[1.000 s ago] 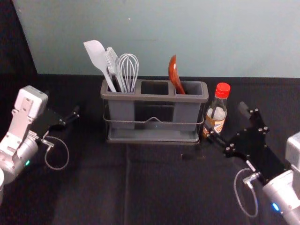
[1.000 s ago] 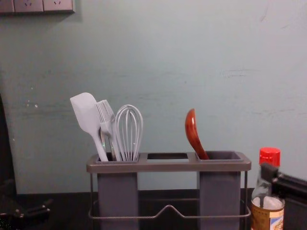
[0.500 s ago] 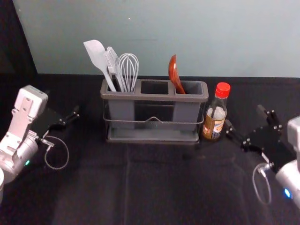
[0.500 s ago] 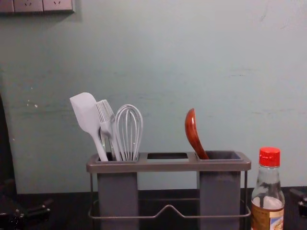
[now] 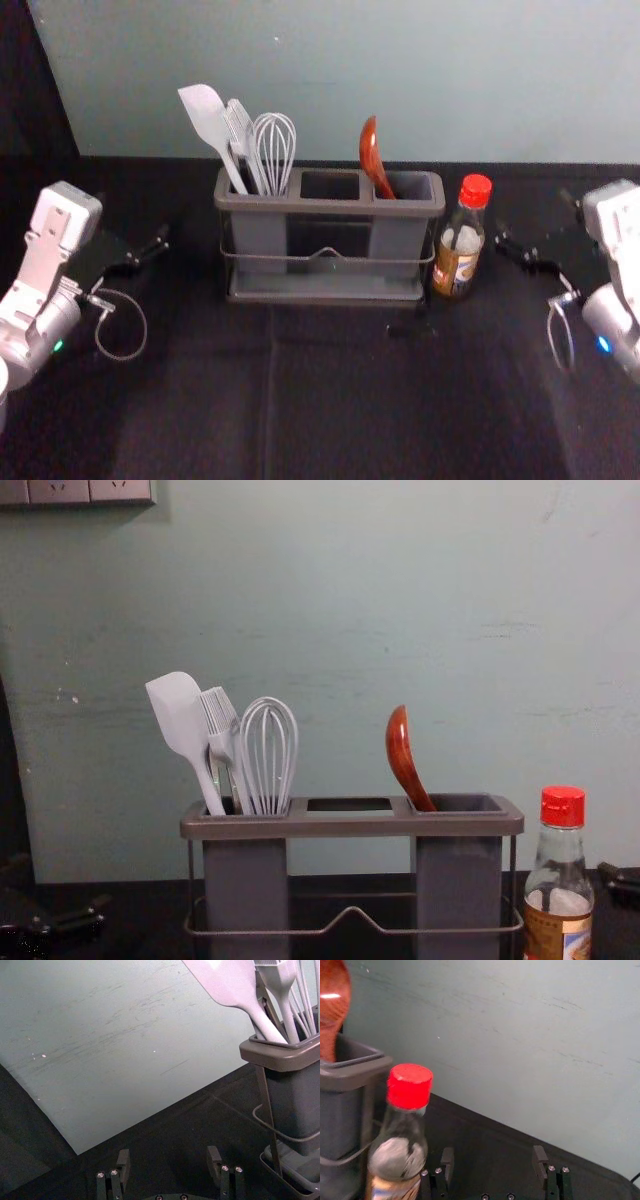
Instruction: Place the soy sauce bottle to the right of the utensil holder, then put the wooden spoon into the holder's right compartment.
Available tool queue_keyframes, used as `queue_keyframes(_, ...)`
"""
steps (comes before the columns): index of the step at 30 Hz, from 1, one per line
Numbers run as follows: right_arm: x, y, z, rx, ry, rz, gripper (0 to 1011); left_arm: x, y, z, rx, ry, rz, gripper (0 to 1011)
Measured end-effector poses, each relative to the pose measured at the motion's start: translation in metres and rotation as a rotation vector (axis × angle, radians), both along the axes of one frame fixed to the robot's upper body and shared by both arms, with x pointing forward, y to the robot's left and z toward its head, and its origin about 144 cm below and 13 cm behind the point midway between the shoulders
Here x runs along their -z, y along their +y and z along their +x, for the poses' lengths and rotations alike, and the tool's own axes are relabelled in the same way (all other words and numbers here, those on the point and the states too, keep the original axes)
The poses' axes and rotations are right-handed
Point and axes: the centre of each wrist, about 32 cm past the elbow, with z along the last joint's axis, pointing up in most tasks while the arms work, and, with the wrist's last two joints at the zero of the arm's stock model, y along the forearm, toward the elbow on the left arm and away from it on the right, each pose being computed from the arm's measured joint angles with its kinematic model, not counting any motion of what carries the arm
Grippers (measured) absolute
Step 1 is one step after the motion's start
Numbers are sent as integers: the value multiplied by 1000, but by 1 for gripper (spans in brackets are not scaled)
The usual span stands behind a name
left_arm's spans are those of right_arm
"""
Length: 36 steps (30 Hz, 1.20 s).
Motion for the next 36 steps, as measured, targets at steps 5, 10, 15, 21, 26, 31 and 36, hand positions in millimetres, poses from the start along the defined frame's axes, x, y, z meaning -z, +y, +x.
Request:
queue_keyframes(5,-7,4,22,1,-2,-25,1003,0,0,0,0,0,0,1005)
queue_keyframes(10,-13,8,31,1,-15,-40,1003,0,0,0,0,0,0,1005)
queue_keyframes(15,-14,9,32,5,-20,-45,1003,0,0,0,0,0,0,1005)
queue_keyframes(21,-14,9,31,5,-19,-44,1003,0,0,0,0,0,0,1005)
queue_keyframes(26,-14,9,30,4,-19,-42,1002,0,0,0,0,0,0,1005)
queue_keyframes(31,-14,9,30,3,-19,-41,1003,0,0,0,0,0,0,1005)
queue_keyframes(36,-14,9,30,3,-20,-40,1002,0,0,0,0,0,0,1005)
